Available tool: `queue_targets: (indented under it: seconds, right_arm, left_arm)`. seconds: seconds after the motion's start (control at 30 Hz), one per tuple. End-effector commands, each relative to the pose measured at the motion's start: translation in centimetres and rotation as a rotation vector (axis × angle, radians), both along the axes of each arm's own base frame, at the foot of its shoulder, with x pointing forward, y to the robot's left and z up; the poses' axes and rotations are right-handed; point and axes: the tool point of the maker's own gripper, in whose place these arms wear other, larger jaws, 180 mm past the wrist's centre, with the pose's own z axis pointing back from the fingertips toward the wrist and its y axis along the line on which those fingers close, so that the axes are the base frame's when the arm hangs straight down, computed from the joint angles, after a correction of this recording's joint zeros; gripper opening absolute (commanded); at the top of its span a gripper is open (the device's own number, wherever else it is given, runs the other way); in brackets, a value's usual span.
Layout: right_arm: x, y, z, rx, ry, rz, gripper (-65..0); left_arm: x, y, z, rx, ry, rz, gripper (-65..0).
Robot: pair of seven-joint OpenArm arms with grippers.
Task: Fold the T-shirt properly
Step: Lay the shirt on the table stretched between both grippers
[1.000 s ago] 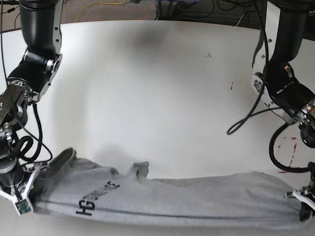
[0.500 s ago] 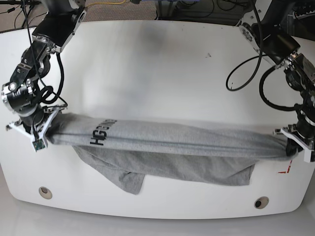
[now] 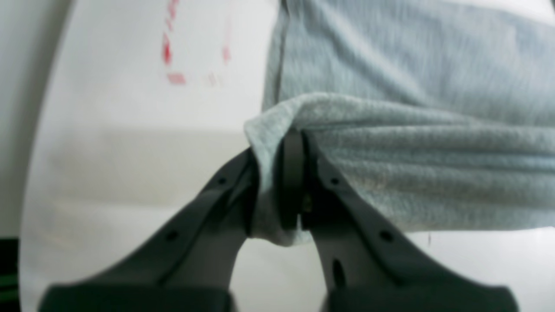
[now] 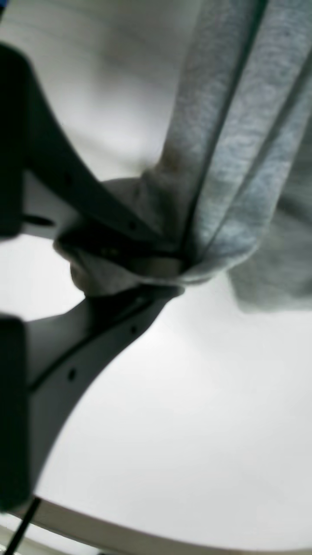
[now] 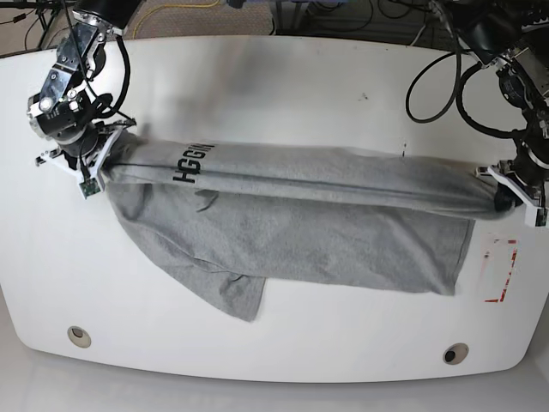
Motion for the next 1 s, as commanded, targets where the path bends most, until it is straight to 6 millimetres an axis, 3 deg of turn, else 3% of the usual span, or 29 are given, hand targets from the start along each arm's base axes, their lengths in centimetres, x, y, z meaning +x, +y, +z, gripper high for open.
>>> queue_targets:
  seconds: [0.0, 0.73, 0.83, 0.97]
  right_arm:
    - [-0.3, -0.8, 0.6, -0.032, -0.008, -0.014, -65.0]
    - [-6.4, 0.8, -3.8, 0.012, 0.164, -0.014, -65.0]
    - [-7.0, 0.8, -4.1, 0.013, 0.181, -0.014, -64.8]
    - [-7.9, 0.6, -4.5, 0.007, 0.206, -0.014, -64.8]
  left_arm:
    - [0.2, 0.9, 1.4, 0.038, -0.041, 0.006, -65.0]
    - [-4.2, 1.1, -2.8, 0.045, 0.11, 0.004, -64.9]
    - [-4.2, 1.6, -2.6, 0.065, 0.117, 0.0, -61.0]
    - [-5.2, 2.2, -2.9, 0.09, 0.152, -0.006, -49.3]
